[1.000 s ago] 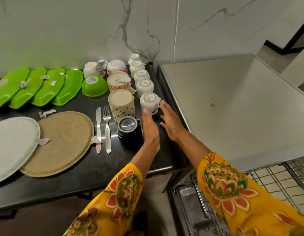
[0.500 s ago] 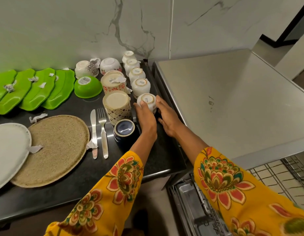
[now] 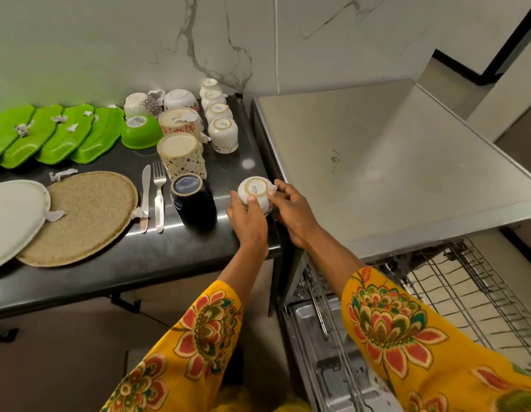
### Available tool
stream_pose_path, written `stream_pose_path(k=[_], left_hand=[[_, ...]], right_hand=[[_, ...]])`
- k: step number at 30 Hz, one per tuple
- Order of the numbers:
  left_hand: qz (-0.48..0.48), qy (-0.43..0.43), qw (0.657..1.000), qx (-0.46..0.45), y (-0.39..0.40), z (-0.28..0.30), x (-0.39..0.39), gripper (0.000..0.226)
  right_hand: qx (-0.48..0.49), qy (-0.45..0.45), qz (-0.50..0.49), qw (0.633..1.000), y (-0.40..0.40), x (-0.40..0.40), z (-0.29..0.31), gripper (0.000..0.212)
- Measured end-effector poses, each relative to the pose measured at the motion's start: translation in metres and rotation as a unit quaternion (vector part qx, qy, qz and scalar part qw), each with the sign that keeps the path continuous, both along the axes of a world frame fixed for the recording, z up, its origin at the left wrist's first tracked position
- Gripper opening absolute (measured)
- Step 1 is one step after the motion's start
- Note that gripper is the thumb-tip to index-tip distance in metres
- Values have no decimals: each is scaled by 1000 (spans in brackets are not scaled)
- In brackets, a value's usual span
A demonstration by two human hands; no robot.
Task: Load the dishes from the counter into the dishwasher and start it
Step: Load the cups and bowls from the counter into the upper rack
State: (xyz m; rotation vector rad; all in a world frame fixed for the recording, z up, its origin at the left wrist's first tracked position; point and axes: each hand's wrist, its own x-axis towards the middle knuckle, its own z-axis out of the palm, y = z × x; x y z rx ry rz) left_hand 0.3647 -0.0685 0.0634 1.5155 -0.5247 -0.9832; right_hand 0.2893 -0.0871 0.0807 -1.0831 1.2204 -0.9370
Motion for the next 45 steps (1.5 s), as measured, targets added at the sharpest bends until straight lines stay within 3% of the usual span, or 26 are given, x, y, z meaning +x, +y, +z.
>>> stream_pose_path(k=[5,9,12,17,24,30,34,45], left_hand=[[-21,9,1000,-21,35,-10,-36,51],[-40,27,998,-36,55,-9,-73,65],[-54,43,996,-49,73,1,-103,58],[-99,22,994,-48,104,-2,-153,62],[-185,-31,982,-1,133,-45,-205,50],[-223,55,969,94,123,-84,-218,44],[-193,140,957,167,103,-109,-219,37],[-104,164,947,258,67,-215,-230,30]], right_hand=[[-22,9,-15,1000,29,-46,0,37],[-22,-14,-45,999,51,-85,7,31],[-22,-20,-55,998,65,-118,8,27],[-11,-73,-101,992,96,-172,0,13],[32,-89,-173,980,138,-232,-34,12],[109,-82,-189,973,141,-256,-75,18],[168,-34,-180,969,124,-259,-113,18],[253,145,-132,948,85,-267,-222,23]])
